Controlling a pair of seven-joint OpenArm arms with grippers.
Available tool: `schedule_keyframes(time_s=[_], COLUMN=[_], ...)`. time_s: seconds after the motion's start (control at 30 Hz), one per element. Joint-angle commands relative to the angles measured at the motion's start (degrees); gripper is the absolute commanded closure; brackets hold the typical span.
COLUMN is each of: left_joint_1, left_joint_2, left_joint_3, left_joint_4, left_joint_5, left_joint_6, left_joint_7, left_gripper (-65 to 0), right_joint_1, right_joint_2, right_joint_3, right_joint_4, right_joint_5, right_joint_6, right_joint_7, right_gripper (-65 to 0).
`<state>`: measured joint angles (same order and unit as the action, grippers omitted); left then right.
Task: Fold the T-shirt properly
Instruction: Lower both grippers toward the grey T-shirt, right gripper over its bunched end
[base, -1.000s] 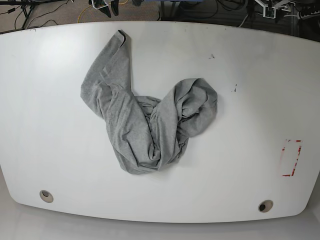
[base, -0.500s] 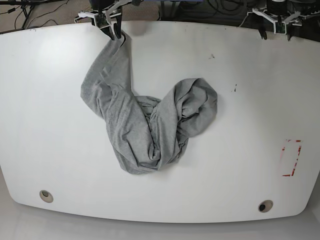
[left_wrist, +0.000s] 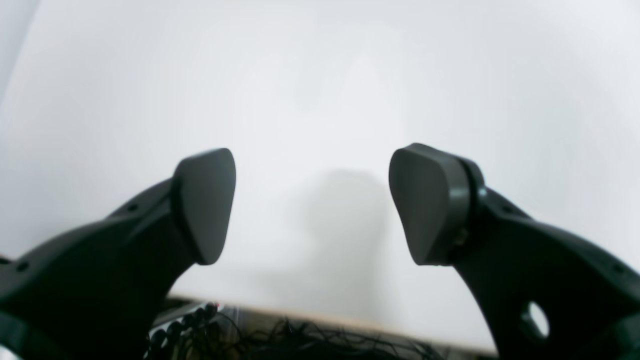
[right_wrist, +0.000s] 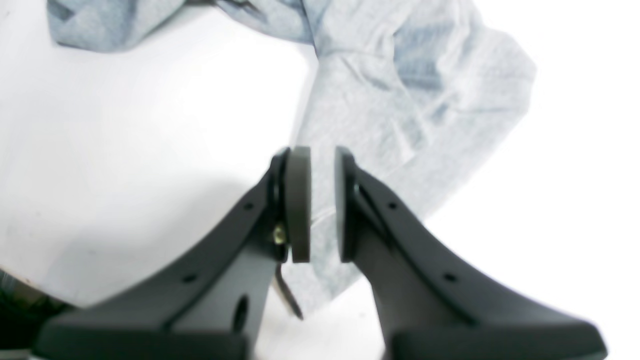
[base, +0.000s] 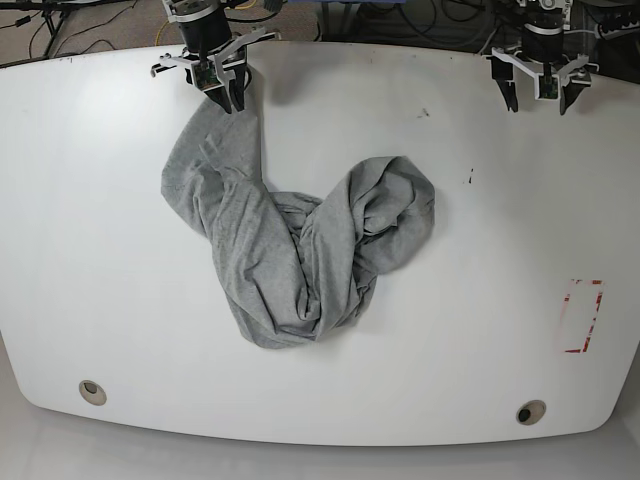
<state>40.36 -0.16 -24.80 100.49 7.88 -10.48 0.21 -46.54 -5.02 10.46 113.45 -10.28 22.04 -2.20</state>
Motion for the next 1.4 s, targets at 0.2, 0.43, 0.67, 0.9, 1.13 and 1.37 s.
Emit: schedule_keyframes(time_s=[0.2, 0.43, 0.67, 0.9, 1.13, 1.37], left_joint_1=[-3.2, -5.5, -5.3, -6.3, -6.8, -7.9], left_joint_2=[-0.5, -0.7, -3.8, -5.0, -4.3, -3.0], left_joint_3=[-0.8, -1.2, -1.3, -0.9, -0.5, 0.0], left_joint_4=[0.6, 1.7, 2.3, 3.2, 3.1, 2.0], left_joint_5=[-0.3, -0.3, -0.5, -0.6, -0.6, -0.4], left_joint_6=[0.9, 0.8, 0.5, 0.3, 0.3, 0.3], left_joint_7=[-0.8, -1.3, -1.6, -1.0, -0.6, -0.3], left_gripper=[-49.2, -50.2, -49.6, -49.6, -49.6, -49.4], right_joint_1=[0.8, 1.7, 5.3, 10.3, 13.0, 14.1], right_joint_2=[-0.3, 0.4, 0.1, -0.4, -0.9, -1.0], right_joint_3=[-0.8, -0.6, -0.6, 0.2, 1.7, 4.5], right_joint_4=[1.1, 1.7, 1.8, 1.5, 1.5, 1.7], right_joint_5=[0.5, 0.4, 2.1, 2.5, 2.0, 2.4], right_joint_6=[0.0, 0.3, -0.1, 0.2, 0.4, 0.4], right_joint_7=[-0.3, -0.7, -1.1, -3.6, -5.4, -6.2], right_gripper=[-8.4, -8.9, -18.0, -30.6, -35.9, -42.6])
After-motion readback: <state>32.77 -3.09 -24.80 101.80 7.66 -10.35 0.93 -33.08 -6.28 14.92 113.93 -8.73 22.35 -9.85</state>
